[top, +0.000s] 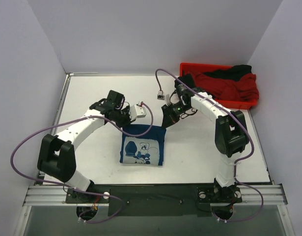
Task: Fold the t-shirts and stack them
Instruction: Fold the long partially folded tshirt into a neat square
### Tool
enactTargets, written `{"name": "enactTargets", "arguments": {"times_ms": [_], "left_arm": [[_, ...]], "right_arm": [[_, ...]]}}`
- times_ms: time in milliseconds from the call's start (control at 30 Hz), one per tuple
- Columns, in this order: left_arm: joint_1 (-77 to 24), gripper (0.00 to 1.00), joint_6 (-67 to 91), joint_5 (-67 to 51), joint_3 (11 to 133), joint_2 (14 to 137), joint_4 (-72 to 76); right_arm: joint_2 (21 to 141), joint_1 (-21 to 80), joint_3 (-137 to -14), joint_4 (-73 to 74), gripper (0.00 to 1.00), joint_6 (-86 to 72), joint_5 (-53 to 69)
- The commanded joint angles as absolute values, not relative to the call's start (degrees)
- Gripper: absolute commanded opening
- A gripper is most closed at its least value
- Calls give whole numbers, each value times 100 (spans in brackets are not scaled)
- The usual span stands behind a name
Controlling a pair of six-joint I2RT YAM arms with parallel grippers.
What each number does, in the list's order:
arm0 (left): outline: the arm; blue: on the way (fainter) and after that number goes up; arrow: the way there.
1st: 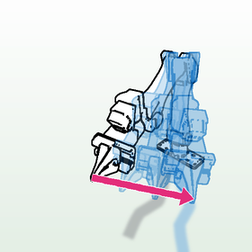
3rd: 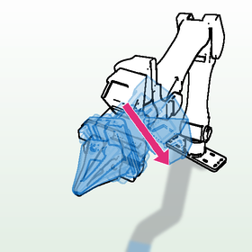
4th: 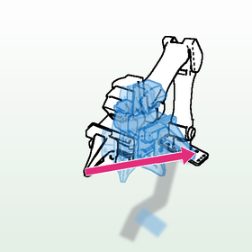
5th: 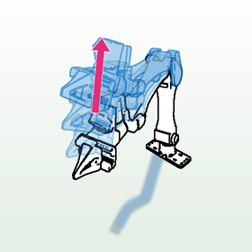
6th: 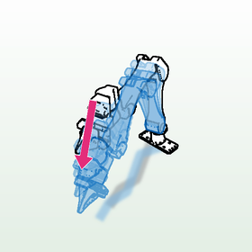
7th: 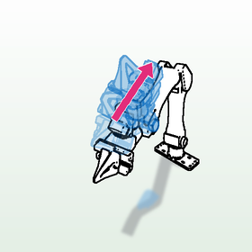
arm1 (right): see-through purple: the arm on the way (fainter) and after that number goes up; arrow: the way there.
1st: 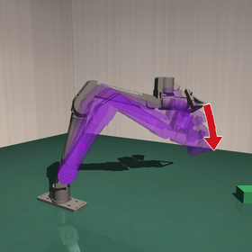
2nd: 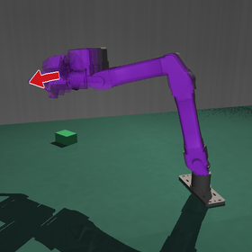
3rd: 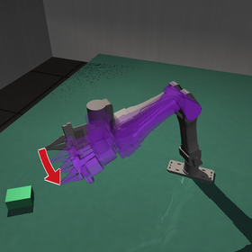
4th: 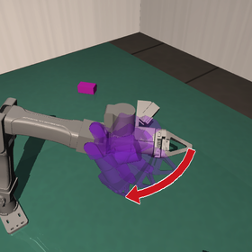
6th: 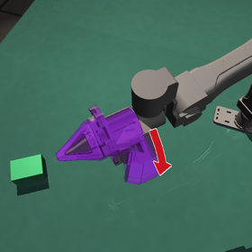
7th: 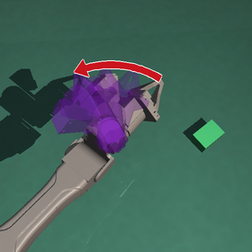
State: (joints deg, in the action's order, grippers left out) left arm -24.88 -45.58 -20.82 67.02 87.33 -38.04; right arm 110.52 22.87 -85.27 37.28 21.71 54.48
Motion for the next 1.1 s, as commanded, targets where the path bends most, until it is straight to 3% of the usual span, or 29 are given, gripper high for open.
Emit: {"name": "enactTargets", "arguments": {"times_ms": [0, 267, 300, 367, 400, 467, 567, 667, 767, 867, 1000, 1067], "left_arm": [[-2426, 0, -4649, -1767, 6926, 9114, -3182], [-2540, 0, -4632, -1284, 6952, 9474, -2497], [-2575, 0, -4658, -1248, 6900, 9501, -2418], [-2601, 17, -4641, -1134, 6821, 9527, -2286], [-2610, 28, -4528, -1003, 6777, 9536, -2189], [-2610, 45, -4256, -766, 6820, 9545, -2092], [-2584, 51, -3789, -476, 7258, 9475, -2223], [-2558, 47, -2930, -430, 7532, 9317, -2635], [-2558, 20, -2523, -1314, 7148, 9194, -3014], [-2549, 17, -2163, -1687, 6725, 9193, -2919], [-2400, 15, -2118, -1670, 6609, 9421, -2646], [-2286, 15, -2118, -1512, 6601, 9570, -2453]], "right_arm": [[11302, 2215, -8640, 3718, 0, 1890, 5177], [11680, 2215, -8771, 3402, 0, 1336, 4589], [11707, 2215, -8789, 3340, 4, 1223, 4475], [11812, 2206, -8877, 3208, 18, 1030, 4000], [11882, 2197, -9007, 3147, 30, 872, 3703], [11927, 2180, -9263, 3094, 40, 460, 3253], [11586, 2144, -9352, 3059, 43, 159, 2867], [10971, 2232, -8861, 2822, 40, 27, 2750], [10433, 2530, -7861, 2069, 26, -236, 3783], [10607, 2864, -7550, 1863, 10, -395, 4280], [11108, 2945, -7567, 1723, 0, -834, 4080], [11319, 2857, -7602, 1697, 0, -975, 3807]]}}
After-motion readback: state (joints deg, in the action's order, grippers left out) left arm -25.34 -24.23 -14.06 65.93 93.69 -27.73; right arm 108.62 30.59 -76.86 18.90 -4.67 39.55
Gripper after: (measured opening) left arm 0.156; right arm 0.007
